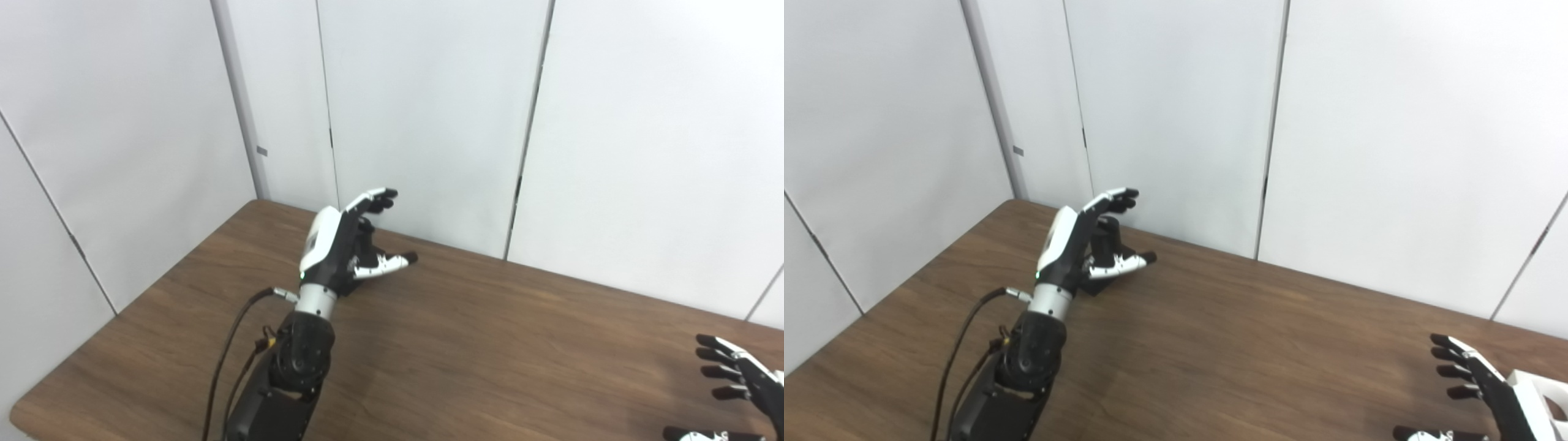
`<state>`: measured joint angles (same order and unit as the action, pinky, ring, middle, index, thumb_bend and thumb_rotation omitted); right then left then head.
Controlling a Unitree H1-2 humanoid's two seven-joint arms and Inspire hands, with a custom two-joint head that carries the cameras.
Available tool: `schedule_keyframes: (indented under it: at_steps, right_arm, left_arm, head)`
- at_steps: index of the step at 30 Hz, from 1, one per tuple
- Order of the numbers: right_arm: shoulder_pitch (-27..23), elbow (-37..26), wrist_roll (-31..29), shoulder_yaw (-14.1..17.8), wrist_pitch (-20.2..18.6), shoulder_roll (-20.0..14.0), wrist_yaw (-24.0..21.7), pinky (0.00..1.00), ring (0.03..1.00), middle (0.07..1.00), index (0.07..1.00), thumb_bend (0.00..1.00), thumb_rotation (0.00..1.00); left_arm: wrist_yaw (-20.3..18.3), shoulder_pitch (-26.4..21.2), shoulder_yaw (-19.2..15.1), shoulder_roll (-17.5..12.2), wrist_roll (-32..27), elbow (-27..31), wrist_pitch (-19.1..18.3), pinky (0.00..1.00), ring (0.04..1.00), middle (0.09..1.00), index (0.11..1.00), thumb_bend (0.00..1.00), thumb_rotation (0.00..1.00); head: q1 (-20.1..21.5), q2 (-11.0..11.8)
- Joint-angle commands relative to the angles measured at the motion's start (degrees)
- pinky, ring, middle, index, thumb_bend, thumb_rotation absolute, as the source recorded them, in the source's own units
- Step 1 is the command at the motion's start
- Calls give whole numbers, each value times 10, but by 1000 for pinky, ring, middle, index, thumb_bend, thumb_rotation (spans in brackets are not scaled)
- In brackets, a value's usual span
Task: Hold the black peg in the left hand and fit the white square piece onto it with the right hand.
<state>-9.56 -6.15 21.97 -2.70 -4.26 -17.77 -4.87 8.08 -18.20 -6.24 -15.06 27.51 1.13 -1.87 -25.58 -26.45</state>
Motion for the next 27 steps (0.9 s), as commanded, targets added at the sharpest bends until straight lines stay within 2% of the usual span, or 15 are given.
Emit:
schedule_keyframes:
  at_steps: [1,5,8,12,16,18,20,24,27]
  right_arm:
    - [-19,-27,1,6,-2,-4,3,635,760,814,834,800,0]
    - [-20,-29,3,5,-2,-5,3,602,742,806,832,801,0]
    - [-20,-30,2,4,-3,-3,3,591,738,804,831,801,0]
    - [-19,-27,0,4,3,-2,5,594,738,799,825,803,0]
    - [-19,-30,-1,4,0,-3,2,596,740,806,830,784,0]
    - [-19,-33,1,3,-5,-3,0,596,739,805,830,783,0]
    - [-19,-36,2,4,-12,-3,-1,597,743,809,833,787,0]
    - [-19,-39,0,4,-14,-4,-2,583,733,805,830,791,0]
    - [-20,-37,1,4,-13,-5,-1,575,732,805,830,794,0]
  left_arm:
    - [21,-33,-10,-25,20,15,-3,704,824,803,814,783,158]
    - [48,-41,-8,-54,61,-14,0,729,870,847,817,808,192]
    - [66,-43,-10,-63,68,-29,-1,775,903,872,826,822,194]
    - [78,-46,-3,-76,96,-42,-23,820,950,910,837,841,236]
    - [73,-50,3,-77,126,-39,-70,881,997,969,860,924,306]
    - [67,-53,7,-75,139,-36,-101,874,1000,982,867,939,310]
    - [61,-56,13,-74,158,-36,-137,858,1000,997,889,976,364]
    - [32,-61,36,-74,196,-32,-214,930,1000,1000,931,1000,420]
    - [12,-65,48,-74,221,-35,-246,945,1000,1000,942,1000,442]
  head:
    - [0,-1]
    - [-1,-3]
    - [-3,-4]
    - [-4,-4]
    - [-4,-4]
    - [-4,-4]
    - [-4,-4]
    - [-3,-5]
    - [-5,-5]
